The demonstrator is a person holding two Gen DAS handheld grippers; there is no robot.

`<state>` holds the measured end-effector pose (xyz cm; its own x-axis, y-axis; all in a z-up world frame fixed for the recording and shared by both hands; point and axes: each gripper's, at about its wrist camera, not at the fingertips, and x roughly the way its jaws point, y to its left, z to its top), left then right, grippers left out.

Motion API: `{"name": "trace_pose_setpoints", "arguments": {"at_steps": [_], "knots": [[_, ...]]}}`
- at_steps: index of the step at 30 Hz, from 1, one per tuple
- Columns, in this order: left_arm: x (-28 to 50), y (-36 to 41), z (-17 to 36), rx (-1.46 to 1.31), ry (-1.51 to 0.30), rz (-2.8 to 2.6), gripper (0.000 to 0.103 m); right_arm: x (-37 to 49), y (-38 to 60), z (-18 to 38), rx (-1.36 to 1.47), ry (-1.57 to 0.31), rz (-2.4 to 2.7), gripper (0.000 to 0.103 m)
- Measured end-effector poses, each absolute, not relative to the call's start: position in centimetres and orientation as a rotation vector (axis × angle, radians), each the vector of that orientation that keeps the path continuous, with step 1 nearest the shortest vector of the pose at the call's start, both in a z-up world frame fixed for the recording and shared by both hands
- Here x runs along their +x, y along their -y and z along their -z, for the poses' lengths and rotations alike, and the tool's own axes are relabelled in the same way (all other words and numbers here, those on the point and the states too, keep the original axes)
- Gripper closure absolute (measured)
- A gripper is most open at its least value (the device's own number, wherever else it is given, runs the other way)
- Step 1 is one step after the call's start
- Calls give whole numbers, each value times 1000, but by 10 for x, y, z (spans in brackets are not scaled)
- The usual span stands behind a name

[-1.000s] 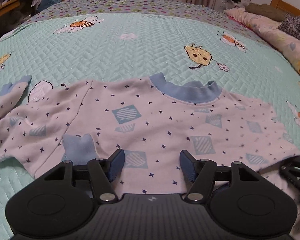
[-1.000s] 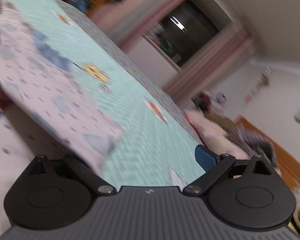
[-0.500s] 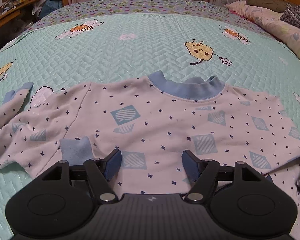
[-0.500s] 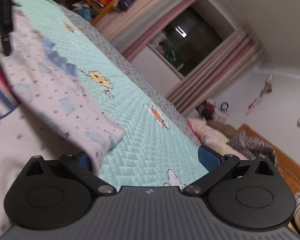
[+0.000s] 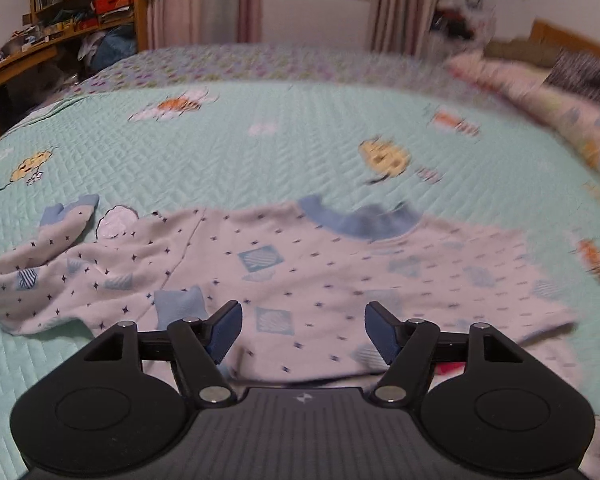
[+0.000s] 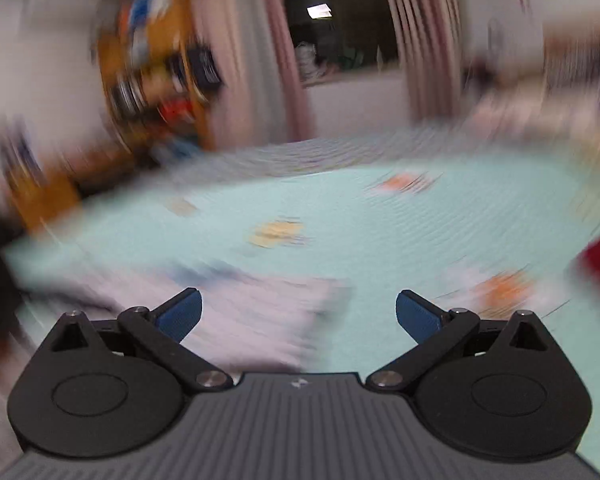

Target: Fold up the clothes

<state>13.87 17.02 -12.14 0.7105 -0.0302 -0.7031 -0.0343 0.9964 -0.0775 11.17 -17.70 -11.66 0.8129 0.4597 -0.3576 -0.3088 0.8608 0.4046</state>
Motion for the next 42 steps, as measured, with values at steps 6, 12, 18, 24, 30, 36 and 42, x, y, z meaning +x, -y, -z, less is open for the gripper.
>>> {"name": "trace_pose_setpoints", "arguments": {"at_steps": [6, 12, 18, 24, 30, 36, 42], "knots": [[114, -165, 143, -76, -871, 24, 24, 183, 176, 177, 973, -743, -633, 1], [85, -173, 151, -120, -857, 36, 23, 174, 184, 192, 1099, -708, -634, 4], [55, -176, 151, -239, -839, 66, 20, 150, 188, 188, 1098, -726, -600, 1], [52, -217, 150, -441, -803, 63, 20, 121, 171, 191, 1088, -698, -599, 4], [89, -262, 149, -617, -733, 7, 20, 86, 168, 210, 1140, -612, -643, 3], [112, -271, 157, -672, -752, 5, 24, 92, 175, 226, 1157, -565, -672, 4], [131, -277, 165, -720, -781, 5, 24, 95, 167, 220, 1034, -506, -709, 4]]}}
